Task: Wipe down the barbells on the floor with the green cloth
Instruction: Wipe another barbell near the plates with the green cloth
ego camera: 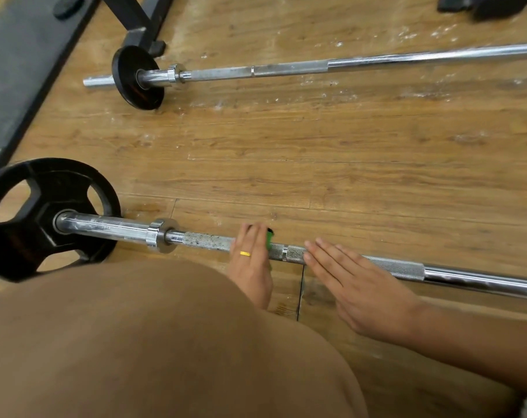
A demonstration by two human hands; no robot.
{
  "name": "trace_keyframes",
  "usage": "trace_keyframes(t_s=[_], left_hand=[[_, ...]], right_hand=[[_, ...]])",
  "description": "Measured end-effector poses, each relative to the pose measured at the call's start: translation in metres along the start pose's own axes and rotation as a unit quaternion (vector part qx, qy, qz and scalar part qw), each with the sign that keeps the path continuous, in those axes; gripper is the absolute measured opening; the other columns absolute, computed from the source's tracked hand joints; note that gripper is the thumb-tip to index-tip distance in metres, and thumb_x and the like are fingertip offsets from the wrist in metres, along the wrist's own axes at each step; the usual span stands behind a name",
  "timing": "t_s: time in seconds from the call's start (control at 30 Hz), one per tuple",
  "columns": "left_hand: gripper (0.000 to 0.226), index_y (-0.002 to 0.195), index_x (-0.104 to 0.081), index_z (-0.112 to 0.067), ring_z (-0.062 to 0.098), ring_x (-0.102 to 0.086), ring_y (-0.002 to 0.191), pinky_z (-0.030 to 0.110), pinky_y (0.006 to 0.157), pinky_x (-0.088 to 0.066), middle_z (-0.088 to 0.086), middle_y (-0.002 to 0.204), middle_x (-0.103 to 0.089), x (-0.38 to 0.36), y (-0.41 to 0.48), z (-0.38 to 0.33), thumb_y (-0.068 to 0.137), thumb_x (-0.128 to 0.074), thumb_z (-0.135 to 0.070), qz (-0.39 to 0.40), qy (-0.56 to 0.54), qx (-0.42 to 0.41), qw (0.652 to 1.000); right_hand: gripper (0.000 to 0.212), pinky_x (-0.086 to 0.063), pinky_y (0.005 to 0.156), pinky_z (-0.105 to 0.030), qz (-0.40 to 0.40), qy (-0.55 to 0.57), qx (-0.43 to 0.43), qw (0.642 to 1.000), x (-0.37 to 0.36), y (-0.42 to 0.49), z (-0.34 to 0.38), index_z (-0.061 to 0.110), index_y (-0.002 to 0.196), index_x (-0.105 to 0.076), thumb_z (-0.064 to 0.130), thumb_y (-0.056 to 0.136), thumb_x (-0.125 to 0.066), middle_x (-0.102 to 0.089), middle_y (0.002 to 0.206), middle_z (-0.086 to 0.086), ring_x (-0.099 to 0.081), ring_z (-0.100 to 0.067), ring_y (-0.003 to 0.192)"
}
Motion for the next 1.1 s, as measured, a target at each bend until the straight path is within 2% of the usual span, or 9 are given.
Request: trace_keyframes(t_s=[0.1, 0.33, 0.5, 0.6, 0.67, 0.8, 0.97, 1.03, 1.1], left_hand=[[0.046, 0.136, -0.053, 0.011, 0.043, -0.035, 0.144, 0.061, 0.110, -0.040, 0.024, 0.141, -0.054, 0.002, 0.002, 0.009, 0.092, -0.050, 0.022, -0.049, -0.021, 0.083, 0.995], [0.057, 0.138, -0.054, 0.008, 0.044, -0.042, 0.140, 0.063, 0.106, -0.043, 0.023, 0.141, -0.056, -0.009, 0.011, 0.014, 0.083, -0.058, 0.024, 0.022, 0.048, -0.100, 0.994], [0.046, 0.144, -0.047, 0.003, 0.036, -0.030, 0.149, 0.051, 0.118, -0.034, 0.017, 0.147, -0.050, -0.026, 0.016, 0.015, 0.099, -0.037, 0.006, -0.040, 0.009, 0.005, 0.999], [0.047, 0.145, -0.046, 0.004, 0.036, -0.031, 0.148, 0.049, 0.119, -0.033, 0.017, 0.146, -0.050, -0.032, 0.026, 0.014, 0.099, -0.035, 0.004, -0.014, 0.014, -0.086, 0.996], [0.048, 0.145, -0.045, 0.003, 0.034, -0.031, 0.147, 0.049, 0.119, -0.033, 0.018, 0.147, -0.050, -0.026, 0.039, 0.028, 0.098, -0.033, 0.004, 0.004, 0.029, -0.125, 0.992], [0.050, 0.146, -0.044, 0.003, 0.033, -0.026, 0.151, 0.051, 0.118, -0.034, 0.018, 0.149, -0.047, -0.022, 0.056, 0.045, 0.097, -0.040, 0.011, -0.042, 0.010, -0.008, 0.999], [0.059, 0.146, -0.044, 0.003, 0.035, -0.027, 0.150, 0.053, 0.121, -0.029, 0.018, 0.148, -0.048, -0.042, 0.061, 0.002, 0.090, -0.048, 0.018, 0.018, 0.031, -0.185, 0.982], [0.059, 0.146, -0.044, 0.002, 0.034, -0.029, 0.149, 0.052, 0.119, -0.032, 0.017, 0.147, -0.049, -0.040, 0.072, 0.005, 0.089, -0.051, 0.017, 0.024, 0.042, -0.198, 0.979], [0.059, 0.145, -0.045, 0.003, 0.034, -0.030, 0.148, 0.053, 0.117, -0.035, 0.018, 0.147, -0.050, -0.038, 0.082, 0.013, 0.088, -0.054, 0.017, 0.005, 0.032, -0.142, 0.989]], right_hand=[[0.084, -0.013, 0.124, -0.049, 0.003, -0.010, 0.003, 1.000, 0.000, 0.000, -0.004, -0.003, 0.157, -0.007, 0.030, 0.092, -0.049, 0.001, 0.165, -0.023, -0.002, -0.036, 0.154], [0.074, -0.015, 0.125, -0.049, 0.007, -0.027, -0.001, 1.000, 0.003, 0.008, -0.014, -0.003, 0.157, -0.005, 0.032, 0.095, -0.028, 0.001, 0.165, -0.024, -0.001, -0.037, 0.154], [0.078, -0.006, 0.125, -0.047, 0.018, -0.024, -0.015, 0.999, 0.005, 0.014, -0.025, -0.002, 0.156, 0.001, 0.033, 0.096, -0.034, 0.004, 0.165, -0.022, 0.003, -0.036, 0.153], [0.085, -0.006, 0.125, -0.045, 0.033, -0.016, -0.022, 0.999, 0.006, 0.021, -0.034, -0.001, 0.156, 0.003, 0.038, 0.096, -0.042, 0.006, 0.165, -0.021, 0.004, -0.035, 0.154], [0.089, -0.011, 0.125, -0.044, 0.037, -0.009, -0.029, 0.999, 0.009, 0.026, -0.040, -0.001, 0.157, -0.005, 0.040, 0.092, -0.050, -0.003, 0.165, -0.021, -0.004, -0.034, 0.154], [0.084, -0.019, 0.124, -0.045, 0.042, 0.012, -0.045, 0.998, 0.012, 0.034, -0.050, -0.001, 0.157, -0.014, 0.037, 0.090, -0.048, -0.016, 0.164, -0.021, -0.014, -0.033, 0.153], [0.085, -0.020, 0.120, -0.042, 0.046, 0.027, -0.059, 0.997, 0.015, 0.042, -0.066, -0.001, 0.156, -0.021, 0.037, 0.087, -0.055, -0.028, 0.160, -0.022, -0.032, -0.033, 0.147], [0.086, -0.022, 0.118, -0.039, 0.048, 0.036, -0.063, 0.996, 0.016, 0.047, -0.074, 0.000, 0.156, -0.024, 0.035, 0.085, -0.059, -0.033, 0.159, -0.021, -0.037, -0.032, 0.145], [0.086, -0.019, 0.116, -0.036, 0.049, 0.042, -0.068, 0.996, 0.016, 0.051, -0.082, 0.001, 0.156, -0.026, 0.034, 0.085, -0.061, -0.035, 0.158, -0.019, -0.040, -0.030, 0.144]])
Point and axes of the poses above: each hand's wrist, its own y-axis towards the middle knuckle, its own x-axis out of the back of the hand, z = x × y, the point moved 7 cm from there along y, towards the middle knuckle
